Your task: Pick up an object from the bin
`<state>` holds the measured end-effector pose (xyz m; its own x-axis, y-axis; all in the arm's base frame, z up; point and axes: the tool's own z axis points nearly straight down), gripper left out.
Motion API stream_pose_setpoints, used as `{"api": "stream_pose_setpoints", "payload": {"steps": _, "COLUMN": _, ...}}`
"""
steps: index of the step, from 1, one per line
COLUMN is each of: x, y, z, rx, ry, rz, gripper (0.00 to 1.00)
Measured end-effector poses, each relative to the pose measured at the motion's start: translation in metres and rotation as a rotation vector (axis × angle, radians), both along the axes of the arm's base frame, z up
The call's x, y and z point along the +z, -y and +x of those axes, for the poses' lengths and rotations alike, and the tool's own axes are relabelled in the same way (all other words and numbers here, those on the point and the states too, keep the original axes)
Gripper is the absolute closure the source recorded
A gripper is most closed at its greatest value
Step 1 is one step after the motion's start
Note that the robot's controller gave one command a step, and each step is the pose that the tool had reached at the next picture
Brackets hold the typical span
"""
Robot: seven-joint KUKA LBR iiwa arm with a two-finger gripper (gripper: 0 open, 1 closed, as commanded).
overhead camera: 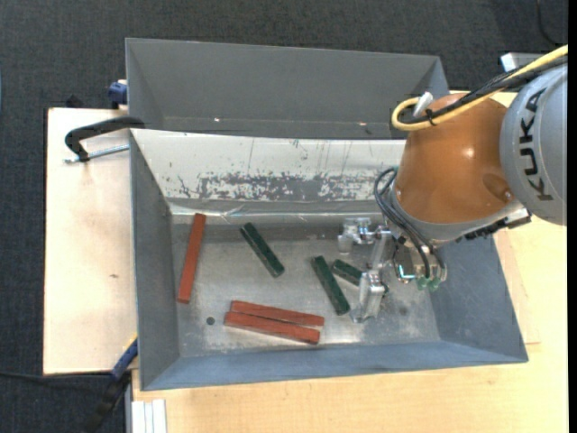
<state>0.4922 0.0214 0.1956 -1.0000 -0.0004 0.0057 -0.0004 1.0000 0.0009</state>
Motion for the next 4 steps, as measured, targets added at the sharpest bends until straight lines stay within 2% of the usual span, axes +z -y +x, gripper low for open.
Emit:
{"api": "stream_pose_setpoints", "payload": {"steps": 1, "x": 0.004, "y": 0.0, "z": 0.002, "rx": -0.001, "ry": 0.008, "rz": 0.0, "gripper": 0.0}}
{"api": "stream_pose_setpoints", "payload": {"steps": 2, "x": -0.05, "y": 0.019, "z": 0.02, "rx": 0.03, "ry": 0.014, "rz": 0.0, "gripper": 0.0}}
{"api": "stream_pose_setpoints", "payload": {"steps": 3, "x": -0.108, "y": 0.012, "z": 0.03, "rx": 0.047, "ry": 0.011, "rz": -0.001, "gripper": 0.0}}
{"api": "stream_pose_setpoints", "payload": {"steps": 4, "x": -0.125, "y": 0.047, "z": 0.093, "rx": -0.056, "ry": 0.011, "rz": 0.0, "gripper": 1.0}}
